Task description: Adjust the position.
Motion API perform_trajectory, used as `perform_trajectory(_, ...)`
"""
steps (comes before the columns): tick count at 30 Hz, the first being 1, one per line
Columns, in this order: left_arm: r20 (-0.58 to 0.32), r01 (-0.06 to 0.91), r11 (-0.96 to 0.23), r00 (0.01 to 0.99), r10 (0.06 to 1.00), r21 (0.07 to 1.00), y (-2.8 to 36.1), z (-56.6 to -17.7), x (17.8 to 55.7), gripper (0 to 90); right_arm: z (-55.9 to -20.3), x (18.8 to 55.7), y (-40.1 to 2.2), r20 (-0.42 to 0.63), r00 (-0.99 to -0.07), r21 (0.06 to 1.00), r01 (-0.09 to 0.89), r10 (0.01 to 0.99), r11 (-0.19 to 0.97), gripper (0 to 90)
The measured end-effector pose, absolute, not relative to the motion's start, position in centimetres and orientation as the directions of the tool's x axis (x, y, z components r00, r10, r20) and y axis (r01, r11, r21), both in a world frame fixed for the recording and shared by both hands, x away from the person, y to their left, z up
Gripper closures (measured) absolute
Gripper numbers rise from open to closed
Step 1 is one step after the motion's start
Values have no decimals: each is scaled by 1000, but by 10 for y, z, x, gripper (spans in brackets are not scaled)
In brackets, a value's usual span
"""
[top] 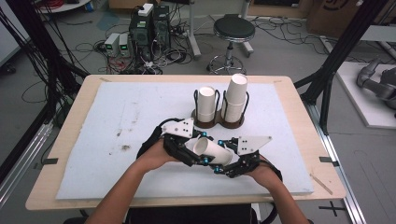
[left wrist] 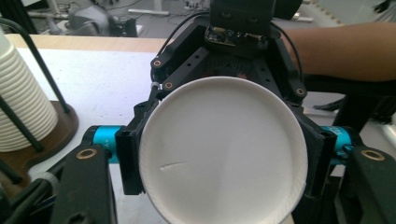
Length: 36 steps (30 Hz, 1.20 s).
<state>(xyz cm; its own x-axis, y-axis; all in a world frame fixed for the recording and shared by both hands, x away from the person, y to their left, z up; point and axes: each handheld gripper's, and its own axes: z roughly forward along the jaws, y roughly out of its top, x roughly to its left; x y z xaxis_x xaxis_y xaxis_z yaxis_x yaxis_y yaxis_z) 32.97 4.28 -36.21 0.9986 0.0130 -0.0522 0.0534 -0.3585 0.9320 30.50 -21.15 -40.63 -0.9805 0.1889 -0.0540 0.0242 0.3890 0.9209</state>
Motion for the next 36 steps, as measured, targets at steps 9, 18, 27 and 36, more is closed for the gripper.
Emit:
perform_trajectory(9, -163, 164, -184, 986, 21, 969, 58, -374, 337, 358, -408, 305, -211, 0, -971, 946, 77, 237, 315, 212)
perform_trajectory(18, -206, 206, -95, 978, 3, 974, 62, -382, 338, 363, -404, 306, -214, 0, -973, 962, 62, 230, 264, 283)
perform_trajectory(27, -123, 132, -236, 991, 50, 963, 61, -378, 330, 333, -404, 305, -214, -48, -979, 944, 21, 198, 329, 363)
perform_trajectory(36, 13, 7, -372, 998, 54, 928, 60, -363, 324, 277, -404, 306, -213, -56, -980, 924, 21, 190, 381, 369)
